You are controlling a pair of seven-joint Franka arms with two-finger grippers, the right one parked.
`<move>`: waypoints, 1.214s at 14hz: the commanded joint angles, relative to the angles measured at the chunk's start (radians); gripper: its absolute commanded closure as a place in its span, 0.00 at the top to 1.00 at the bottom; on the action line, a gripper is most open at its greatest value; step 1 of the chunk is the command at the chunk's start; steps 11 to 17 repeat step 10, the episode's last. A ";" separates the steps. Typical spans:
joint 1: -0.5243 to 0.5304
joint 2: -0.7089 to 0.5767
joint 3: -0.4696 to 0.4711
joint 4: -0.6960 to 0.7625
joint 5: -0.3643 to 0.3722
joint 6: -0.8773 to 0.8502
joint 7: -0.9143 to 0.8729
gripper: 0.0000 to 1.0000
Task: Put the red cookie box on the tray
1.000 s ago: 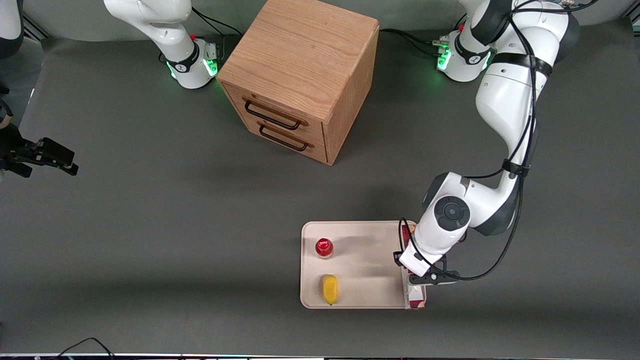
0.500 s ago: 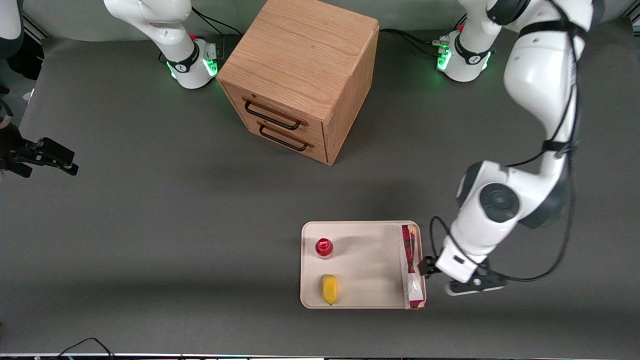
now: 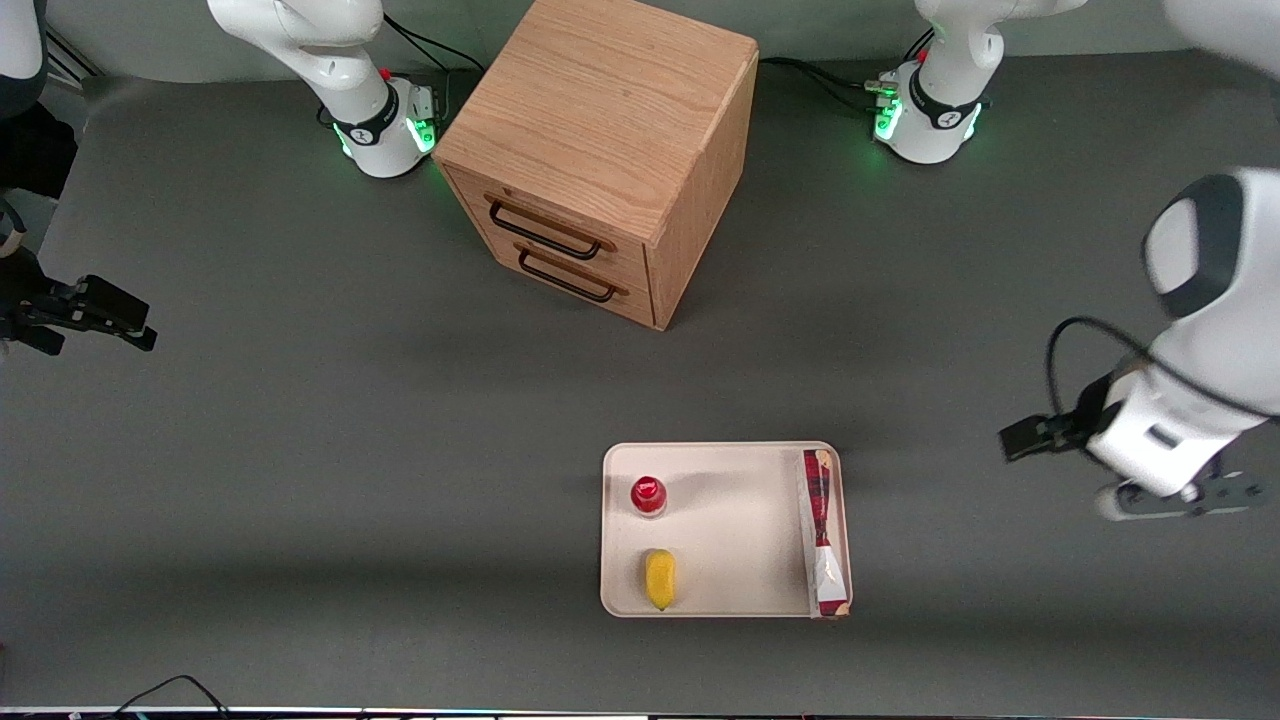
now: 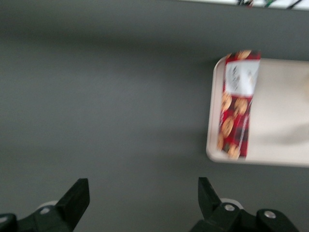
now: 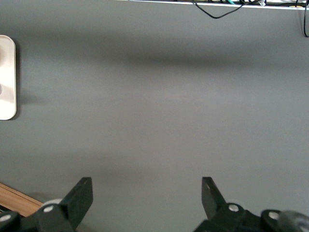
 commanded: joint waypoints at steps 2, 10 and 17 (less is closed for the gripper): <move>0.085 -0.206 -0.010 -0.169 -0.022 -0.053 0.066 1.00; 0.137 -0.350 -0.010 -0.281 -0.044 -0.073 0.190 1.00; 0.137 -0.350 -0.010 -0.281 -0.044 -0.073 0.190 1.00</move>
